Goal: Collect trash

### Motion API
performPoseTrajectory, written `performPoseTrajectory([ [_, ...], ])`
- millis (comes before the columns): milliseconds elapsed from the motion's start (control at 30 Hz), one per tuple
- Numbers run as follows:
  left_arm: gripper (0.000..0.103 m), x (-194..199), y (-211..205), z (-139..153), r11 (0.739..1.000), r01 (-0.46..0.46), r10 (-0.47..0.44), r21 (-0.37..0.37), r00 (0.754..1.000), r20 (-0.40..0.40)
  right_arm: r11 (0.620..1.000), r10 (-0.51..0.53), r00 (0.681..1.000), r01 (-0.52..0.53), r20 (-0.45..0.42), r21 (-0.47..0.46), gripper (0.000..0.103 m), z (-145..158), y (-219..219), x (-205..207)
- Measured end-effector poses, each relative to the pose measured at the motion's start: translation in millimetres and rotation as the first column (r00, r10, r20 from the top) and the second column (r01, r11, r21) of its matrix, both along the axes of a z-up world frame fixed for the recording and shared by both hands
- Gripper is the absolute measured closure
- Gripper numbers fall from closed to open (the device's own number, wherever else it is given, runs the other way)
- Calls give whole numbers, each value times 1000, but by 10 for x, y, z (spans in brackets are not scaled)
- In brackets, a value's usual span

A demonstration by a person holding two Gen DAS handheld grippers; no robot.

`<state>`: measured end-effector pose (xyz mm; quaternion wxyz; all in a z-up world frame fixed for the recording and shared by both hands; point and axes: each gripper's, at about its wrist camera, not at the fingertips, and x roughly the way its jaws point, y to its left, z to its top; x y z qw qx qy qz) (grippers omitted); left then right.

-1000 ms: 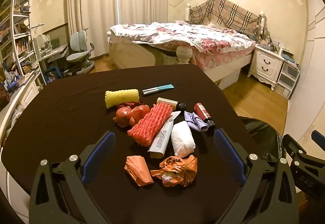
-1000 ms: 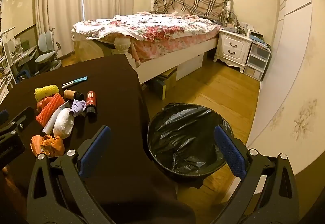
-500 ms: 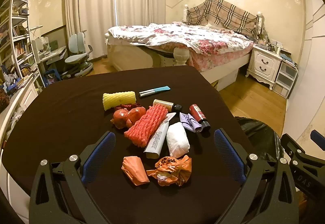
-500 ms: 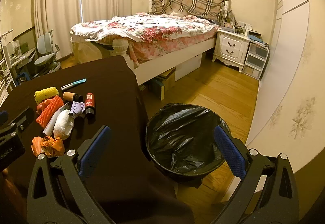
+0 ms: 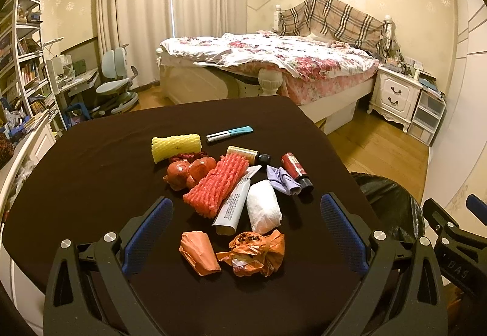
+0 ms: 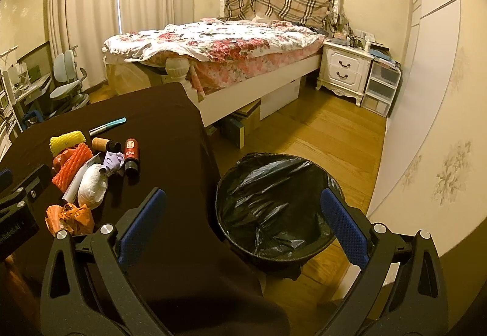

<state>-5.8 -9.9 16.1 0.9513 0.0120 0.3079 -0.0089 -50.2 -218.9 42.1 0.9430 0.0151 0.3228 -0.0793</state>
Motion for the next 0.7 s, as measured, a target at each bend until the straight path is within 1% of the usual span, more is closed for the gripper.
performPoseTrajectory([
  [700,6,-2,-25,1,1000,1,-1,-1,1000,-3,1000,-2,1000,2,1,7,4,-16,-41,-36],
])
